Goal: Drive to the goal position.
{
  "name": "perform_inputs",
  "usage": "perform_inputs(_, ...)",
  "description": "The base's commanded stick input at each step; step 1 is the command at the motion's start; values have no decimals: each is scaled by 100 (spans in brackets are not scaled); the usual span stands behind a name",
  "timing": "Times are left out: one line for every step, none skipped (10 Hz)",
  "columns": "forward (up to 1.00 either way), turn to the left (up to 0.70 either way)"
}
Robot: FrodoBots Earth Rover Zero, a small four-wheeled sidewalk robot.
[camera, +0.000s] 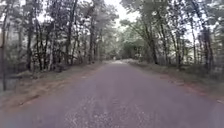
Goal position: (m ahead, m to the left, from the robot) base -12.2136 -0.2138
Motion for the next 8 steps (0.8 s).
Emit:
perform_inputs(70,0)
perform_inputs(70,0)
perform_inputs(70,0)
perform_inputs(70,0)
perform_inputs(70,0)
perform_inputs(70,0)
perform_inputs(70,0)
perform_inputs(70,0)
